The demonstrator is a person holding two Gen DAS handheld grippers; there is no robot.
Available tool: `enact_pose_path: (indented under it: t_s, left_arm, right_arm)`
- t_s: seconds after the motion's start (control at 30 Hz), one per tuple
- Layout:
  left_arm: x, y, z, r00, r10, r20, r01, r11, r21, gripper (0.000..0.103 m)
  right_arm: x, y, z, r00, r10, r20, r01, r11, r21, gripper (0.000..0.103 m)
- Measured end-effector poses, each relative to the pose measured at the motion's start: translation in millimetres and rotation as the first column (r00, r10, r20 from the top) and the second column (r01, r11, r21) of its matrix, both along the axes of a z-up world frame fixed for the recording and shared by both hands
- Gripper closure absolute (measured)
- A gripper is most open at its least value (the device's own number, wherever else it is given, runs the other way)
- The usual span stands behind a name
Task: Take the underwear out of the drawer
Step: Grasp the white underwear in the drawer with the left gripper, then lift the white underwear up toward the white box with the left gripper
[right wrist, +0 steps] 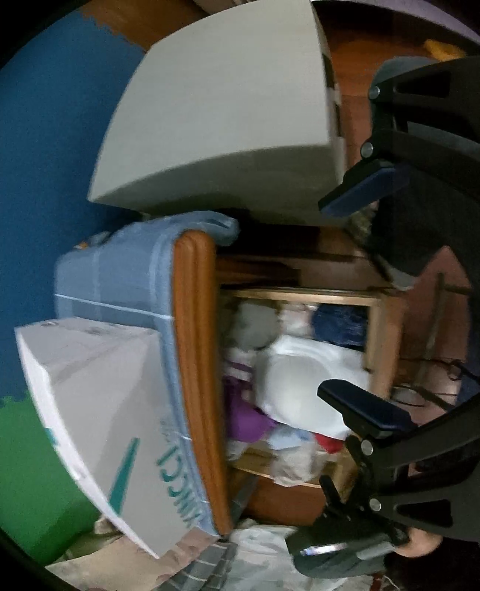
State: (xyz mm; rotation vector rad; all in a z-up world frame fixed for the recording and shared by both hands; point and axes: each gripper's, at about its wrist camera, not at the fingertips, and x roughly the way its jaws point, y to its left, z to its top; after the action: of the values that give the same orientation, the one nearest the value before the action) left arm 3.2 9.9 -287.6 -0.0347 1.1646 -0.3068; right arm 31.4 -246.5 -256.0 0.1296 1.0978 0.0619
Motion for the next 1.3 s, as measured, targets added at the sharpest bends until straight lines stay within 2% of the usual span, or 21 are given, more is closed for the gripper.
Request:
enact_pose_path:
  t_s: [0.07,0.1,0.13,0.17,0.23,0.3,0.4,0.57,0.67,0.73,0.77,0.8,0.83,0.93,1.07,1.17,1.3]
  left_arm:
    - [-2,-7,19,0.993,-0.015,0.119,0.02,0.999,-0.038,0.0]
    - [4,-12,28,0.983,-0.016,0.182,0.028,0.998,-0.06,0.0]
    - [7,-17,28,0.977,-0.018,0.212,0.032,0.997,-0.066,0.0]
    - [14,-23,25,0.982,-0.025,0.189,0.037,0.997,-0.063,0.0]
    - [41,-34,-5,0.999,-0.052,-0.011,0.051,0.995,-0.089,0.0]
    - [59,-35,-37,0.986,-0.022,-0.167,-0.002,0.99,-0.143,0.001]
    - [70,-33,-55,0.984,0.021,-0.175,-0.046,0.99,-0.137,0.001]
    - [93,-47,-74,0.971,0.0,-0.24,-0.051,0.977,-0.208,0.001]
    - [104,-64,-84,0.956,-0.015,-0.292,-0.046,0.978,-0.202,0.002]
    - [110,-78,-90,0.948,-0.043,-0.316,-0.014,0.984,-0.177,0.024]
    - [114,-83,-92,0.946,-0.049,-0.32,0.002,0.99,-0.144,0.063]
    - [118,-89,-94,0.943,-0.062,-0.328,0.022,0.992,-0.125,0.089]
    - [119,-94,-94,0.941,-0.081,-0.328,0.041,0.991,-0.127,0.092]
    - [118,-105,-81,0.961,-0.131,-0.243,0.112,0.99,-0.089,0.095]
    - [114,-102,-46,0.979,-0.176,-0.104,0.175,0.984,-0.013,0.095]
    - [103,-105,-19,0.971,-0.235,0.033,0.232,0.97,0.073,0.095]
    - [97,-91,16,0.952,-0.26,0.159,0.245,0.963,0.111,0.095]
  right_arm:
    - [-3,-8,-6,0.999,-0.02,0.038,0.019,0.999,0.028,0.011]
    - [-5,-17,-13,0.997,-0.032,0.071,0.027,0.997,0.073,0.011]
    - [-6,-21,-17,0.995,-0.036,0.089,0.027,0.994,0.105,0.011]
    - [-7,-26,-22,0.994,-0.041,0.105,0.027,0.99,0.14,0.011]
    - [-11,-37,-37,0.992,-0.063,0.106,0.04,0.978,0.205,0.011]
    - [-13,-42,-40,0.991,-0.083,0.103,0.057,0.971,0.231,0.011]
    - [-17,-47,-36,0.986,-0.079,0.146,0.035,0.959,0.281,0.011]
    - [-15,-48,-40,0.988,-0.085,0.132,0.041,0.951,0.306,0.011]
    - [-15,-45,-39,0.988,-0.07,0.14,0.025,0.952,0.305,0.011]
    - [-16,-42,-40,0.989,-0.058,0.137,0.016,0.957,0.29,0.011]
    - [-16,-41,-40,0.989,-0.051,0.137,0.011,0.959,0.282,0.011]
    - [-16,-40,-40,0.989,-0.047,0.138,0.007,0.96,0.281,0.011]
    - [-17,-40,-40,0.989,-0.044,0.138,0.004,0.96,0.28,0.011]
    - [-17,-41,-41,0.99,-0.046,0.137,0.005,0.959,0.285,0.011]
    - [-16,-44,-43,0.991,-0.054,0.126,0.014,0.954,0.299,0.011]
    - [-15,-42,-44,0.991,-0.05,0.123,0.012,0.958,0.287,0.011]
    - [-14,-38,-44,0.992,-0.04,0.119,0.008,0.965,0.261,0.011]
